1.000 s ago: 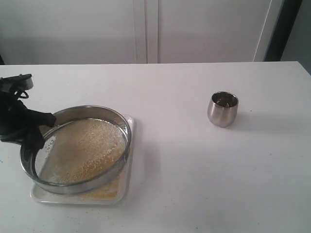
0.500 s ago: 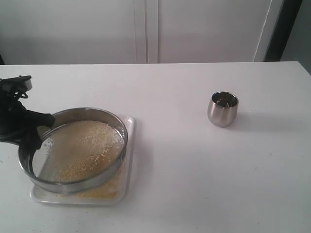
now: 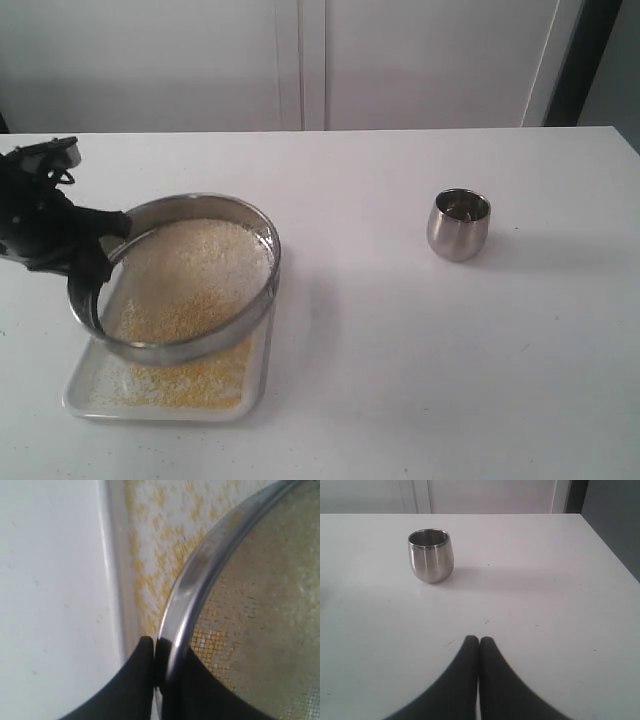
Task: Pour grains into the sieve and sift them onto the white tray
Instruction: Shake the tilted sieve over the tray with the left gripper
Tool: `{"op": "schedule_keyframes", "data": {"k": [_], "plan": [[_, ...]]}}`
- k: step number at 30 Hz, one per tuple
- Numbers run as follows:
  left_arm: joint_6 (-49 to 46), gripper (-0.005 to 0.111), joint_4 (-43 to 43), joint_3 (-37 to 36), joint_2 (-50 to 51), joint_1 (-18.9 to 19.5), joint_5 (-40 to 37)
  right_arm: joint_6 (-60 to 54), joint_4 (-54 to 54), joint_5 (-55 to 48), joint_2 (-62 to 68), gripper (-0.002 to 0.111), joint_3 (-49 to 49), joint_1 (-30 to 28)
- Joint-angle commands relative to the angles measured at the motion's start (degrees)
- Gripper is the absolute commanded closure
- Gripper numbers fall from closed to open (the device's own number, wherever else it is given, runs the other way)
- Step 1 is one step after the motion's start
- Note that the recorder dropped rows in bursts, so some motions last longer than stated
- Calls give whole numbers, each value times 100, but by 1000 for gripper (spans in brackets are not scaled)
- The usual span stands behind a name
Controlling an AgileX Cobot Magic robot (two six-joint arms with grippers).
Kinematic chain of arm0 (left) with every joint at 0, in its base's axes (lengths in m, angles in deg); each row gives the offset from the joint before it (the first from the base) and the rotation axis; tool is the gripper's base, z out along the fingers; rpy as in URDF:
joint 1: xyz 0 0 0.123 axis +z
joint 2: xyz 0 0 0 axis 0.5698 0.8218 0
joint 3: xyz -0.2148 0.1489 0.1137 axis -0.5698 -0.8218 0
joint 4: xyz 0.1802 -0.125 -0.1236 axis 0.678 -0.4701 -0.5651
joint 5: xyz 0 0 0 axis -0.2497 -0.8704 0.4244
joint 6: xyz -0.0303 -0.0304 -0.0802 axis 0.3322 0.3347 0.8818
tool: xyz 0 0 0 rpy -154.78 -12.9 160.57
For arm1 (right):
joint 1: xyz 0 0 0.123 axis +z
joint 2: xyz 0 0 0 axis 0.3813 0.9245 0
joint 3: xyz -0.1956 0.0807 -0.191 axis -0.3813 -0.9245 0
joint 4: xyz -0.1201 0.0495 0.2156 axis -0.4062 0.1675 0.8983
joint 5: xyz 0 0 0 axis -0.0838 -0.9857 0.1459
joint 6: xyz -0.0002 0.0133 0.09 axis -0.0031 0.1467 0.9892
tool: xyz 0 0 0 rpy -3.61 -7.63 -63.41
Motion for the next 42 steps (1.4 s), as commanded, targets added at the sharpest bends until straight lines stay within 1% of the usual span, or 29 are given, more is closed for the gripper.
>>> {"op": "schedule_keyframes", "data": {"k": [1, 3, 4, 5, 7, 9, 11, 12, 14, 15, 16, 17, 18, 21, 22, 23, 24, 25, 27, 29, 30, 31, 33, 34, 35, 37, 39, 40, 42], "plan": [[373, 107, -227, 1260, 803, 305, -1026, 25, -23, 67, -34, 108, -37, -43], [186, 107, -227, 1267, 798, 282, -1537, 25, -23, 67, -34, 108, -37, -43], [73, 107, -201, 1063, 636, 204, -1603, 25, -23, 67, -34, 108, -37, -43], [65, 107, -192, 814, 394, 143, -1481, 25, -23, 67, -34, 108, -37, -43], [134, 107, -203, 115, -139, 16, -765, 25, -23, 67, -34, 108, -37, -43], [87, 107, -209, -242, -415, -15, 55, 25, -23, 67, -34, 108, -37, -43], [60, 107, -184, -51, -326, 17, 297, 25, -23, 67, -34, 108, -37, -43], [60, 107, -157, 236, -141, 79, 175, 25, -23, 67, -34, 108, -37, -43], [156, 107, -135, 895, 343, 151, -562, 25, -23, 67, -34, 108, -37, -43], [241, 107, -125, 1183, 531, 180, -1140, 25, -23, 67, -34, 108, -37, -43], [185, 107, -137, 1288, 612, 180, -1633, 25, -23, 67, -34, 108, -37, -43], [43, 107, -109, 1184, 559, 109, -1860, 25, -23, 67, -34, 108, -37, -43], [17, 107, -15, 930, 429, 44, -1809, 25, -23, 67, -34, 108, -37, -43], [131, 107, 81, 0, -232, -144, -722, 25, -23, 67, -34, 108, -37, -43], [140, 107, 164, -191, -385, -157, -301, 25, -23, 67, -34, 108, -37, -43], [151, 107, 273, -233, -413, -157, 13, 25, -23, 67, -34, 108, -37, -43], [256, 107, 345, -161, -356, -88, 97, 25, -23, 67, -34, 108, -37, -43], [270, 107, 345, 71, -196, -1, 11, 25, -23, 67, -34, 108, -37, -43], [270, 107, 357, 729, 252, 90, -524, 25, -23, 67, -34, 108, -37, -43], [345, 107, 343, 1370, 568, 131, -1386, 25, -23, 67, -34, 108, -37, -43], [359, 107, 310, 1442, 582, 131, -1781, 25, -23, 67, -34, 108, -37, -43], [287, 107, 284, 1327, 498, 76, -1961, 25, -23, 67, -34, 108, -37, -43], [235, 107, 307, 823, 190, -56, -1712, 25, -23, 67, -34, 108, -37, -43], [283, 107, 295, 432, -84, -93, -1286, 25, -23, 67, -34, 108, -37, -43], [330, 107, 295, 219, -246, -119, -984, 25, -23, 67, -34, 108, -37, -43], [330, 107, 331, -7, -462, -119, -418, 25, -23, 67, -34, 108, -37, -43], [374, 107, 551, 208, -368, -79, -183, 25, -23, 67, -34, 108, -37, -43], [453, 107, 591, 482, -156, -9, -342, 25, -23, 67, -34, 108, -37, -43], [514, 107, 589, 1105, 215, 63, -1283, 25, -23, 67, -34, 108, -37, -43]]}}
